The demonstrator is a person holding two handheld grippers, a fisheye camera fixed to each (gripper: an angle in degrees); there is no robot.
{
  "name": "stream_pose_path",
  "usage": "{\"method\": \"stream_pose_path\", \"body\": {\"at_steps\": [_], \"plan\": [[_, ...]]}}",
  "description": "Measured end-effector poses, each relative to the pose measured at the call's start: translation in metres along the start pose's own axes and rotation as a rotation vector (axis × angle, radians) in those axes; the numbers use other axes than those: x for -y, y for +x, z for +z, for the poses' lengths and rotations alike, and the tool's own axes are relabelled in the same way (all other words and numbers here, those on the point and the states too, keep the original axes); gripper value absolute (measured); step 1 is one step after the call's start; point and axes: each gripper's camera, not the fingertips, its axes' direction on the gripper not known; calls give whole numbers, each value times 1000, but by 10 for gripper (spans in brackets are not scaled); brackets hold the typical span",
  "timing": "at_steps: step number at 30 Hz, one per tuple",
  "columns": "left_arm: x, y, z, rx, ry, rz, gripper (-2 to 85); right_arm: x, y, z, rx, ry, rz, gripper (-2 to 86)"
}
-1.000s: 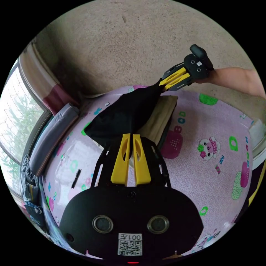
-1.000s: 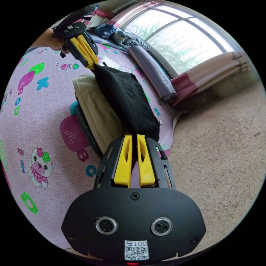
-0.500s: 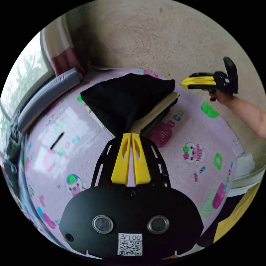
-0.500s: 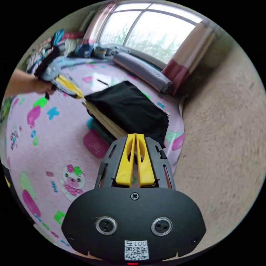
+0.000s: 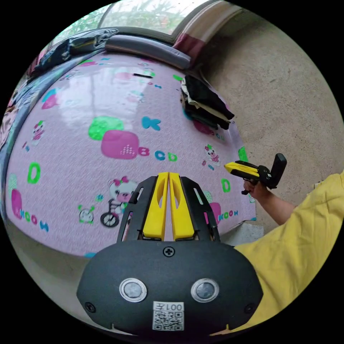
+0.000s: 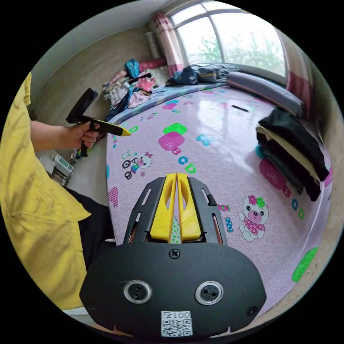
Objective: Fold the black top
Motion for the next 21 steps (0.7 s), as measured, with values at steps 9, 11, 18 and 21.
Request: {"method": "stream_pose_path", "body": {"at_steps": [9, 11, 18, 21], "plan": [[-179, -141, -46, 81, 234, -106, -13, 58, -81, 71, 64, 0, -188, 8], [-238, -199, -58, 100, 297, -146, -13, 74, -104, 91, 76, 24, -195, 8], [-424, -375, -79, 7, 479, -390, -13, 151, -196, 183, 219, 171, -47, 8], [-503, -437, -89, 24, 529, -484, -13, 184, -229, 223, 325, 183, -9, 8]]}}
